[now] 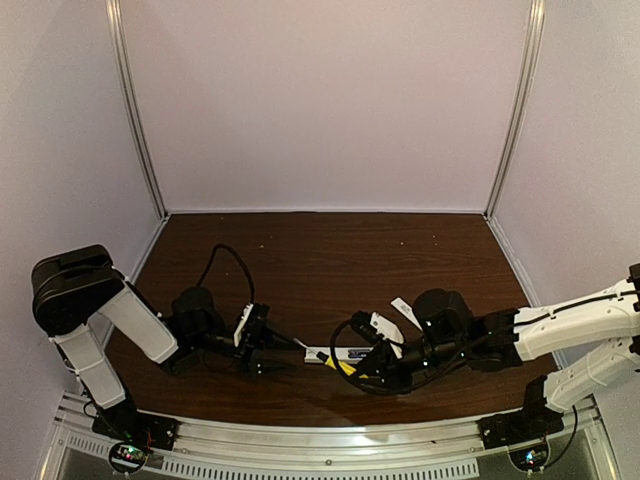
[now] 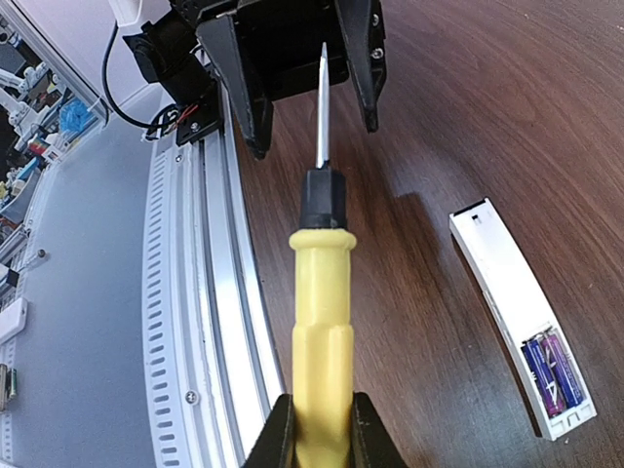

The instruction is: Unload the batteries from the remote control

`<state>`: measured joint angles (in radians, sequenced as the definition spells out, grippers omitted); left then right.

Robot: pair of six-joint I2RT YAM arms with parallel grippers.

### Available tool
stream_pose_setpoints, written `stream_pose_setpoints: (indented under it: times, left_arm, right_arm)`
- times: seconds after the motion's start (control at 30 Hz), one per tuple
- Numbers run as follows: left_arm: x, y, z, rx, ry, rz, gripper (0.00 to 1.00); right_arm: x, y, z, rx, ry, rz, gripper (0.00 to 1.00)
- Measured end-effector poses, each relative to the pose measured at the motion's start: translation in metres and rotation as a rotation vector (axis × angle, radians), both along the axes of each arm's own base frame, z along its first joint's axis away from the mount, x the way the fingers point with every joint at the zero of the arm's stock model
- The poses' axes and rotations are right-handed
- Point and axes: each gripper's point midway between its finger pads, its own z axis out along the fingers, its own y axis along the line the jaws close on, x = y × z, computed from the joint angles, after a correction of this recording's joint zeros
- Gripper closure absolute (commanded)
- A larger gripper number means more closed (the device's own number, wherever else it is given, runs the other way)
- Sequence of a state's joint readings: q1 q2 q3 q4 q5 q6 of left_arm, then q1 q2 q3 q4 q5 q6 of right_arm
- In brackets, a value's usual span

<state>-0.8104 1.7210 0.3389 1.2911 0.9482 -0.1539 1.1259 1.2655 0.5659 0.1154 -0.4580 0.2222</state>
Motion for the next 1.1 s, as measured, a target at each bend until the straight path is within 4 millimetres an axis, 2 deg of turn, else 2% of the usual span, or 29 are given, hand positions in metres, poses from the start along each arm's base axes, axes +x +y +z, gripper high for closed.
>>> stream_pose_setpoints:
  times: [0.17,0.53,0.9,1.1]
  left_arm:
    - [-0.004,-0.002,0.003,-0.008,0.006,-0.039,0.55]
    - [-0.008,-0.002,0.003,-0.009,0.015,-0.082,0.64]
    - [-0.006,-0.005,0.005,-0.012,0.012,-0.087,0.75]
    - [-0.006,-0.006,0.003,-0.008,0.013,-0.087,0.77]
  right_arm:
    - [-0.004,0.007,0.004,0.001,-0.016,0.029,1.0]
    - [-0.004,0.014,-0.004,-0.045,-0.013,0.049,1.0]
    - [-0.005,0.015,-0.01,-0.068,-0.004,0.055,1.0]
    - [-0.005,0.017,-0.007,-0.064,-0.006,0.055,1.0]
